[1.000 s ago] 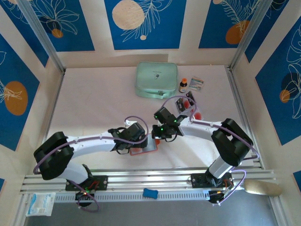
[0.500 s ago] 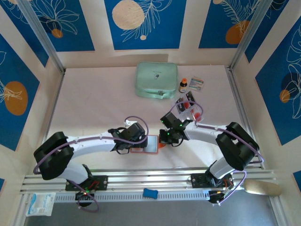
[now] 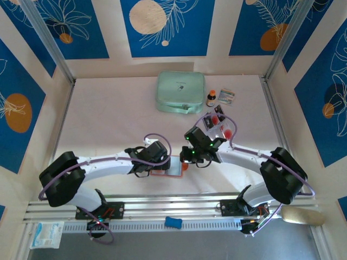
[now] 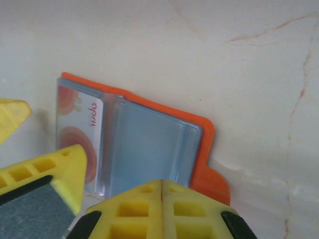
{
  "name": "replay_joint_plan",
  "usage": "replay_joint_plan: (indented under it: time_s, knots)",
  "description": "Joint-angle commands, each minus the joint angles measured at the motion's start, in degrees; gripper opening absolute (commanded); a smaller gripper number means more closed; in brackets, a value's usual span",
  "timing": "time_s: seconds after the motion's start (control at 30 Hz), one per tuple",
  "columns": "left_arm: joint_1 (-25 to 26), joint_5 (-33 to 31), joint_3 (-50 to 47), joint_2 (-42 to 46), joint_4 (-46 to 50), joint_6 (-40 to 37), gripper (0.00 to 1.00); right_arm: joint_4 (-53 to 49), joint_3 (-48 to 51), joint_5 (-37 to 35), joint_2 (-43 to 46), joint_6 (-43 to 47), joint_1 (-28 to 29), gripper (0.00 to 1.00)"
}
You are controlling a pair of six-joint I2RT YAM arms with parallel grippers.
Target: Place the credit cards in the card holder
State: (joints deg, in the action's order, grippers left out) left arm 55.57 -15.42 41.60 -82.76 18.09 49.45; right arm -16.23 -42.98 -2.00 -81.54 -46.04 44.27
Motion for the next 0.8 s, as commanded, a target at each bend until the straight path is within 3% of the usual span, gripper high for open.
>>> replay_joint_plan:
  time_s: [0.0, 0.5, 0.77]
  knots:
    - [0.5, 0.9, 0.1, -0.9, -1.1, -0.3, 1.0, 1.2, -1.9, 2.4, -0.9, 0.0, 0.6, 0.0]
    - [0.5, 1.4, -1.1, -1.4, -2.9, -1.8, 1.0, 9.2, -1.3, 6.2, -13.7, -2.4, 1.3, 0.0]
    - [0.5, 1.4, -2.1, -2.0, -3.6, -2.6, 1.0, 9.7, -1.1, 6.2, -13.5, -2.9, 1.4, 0.0]
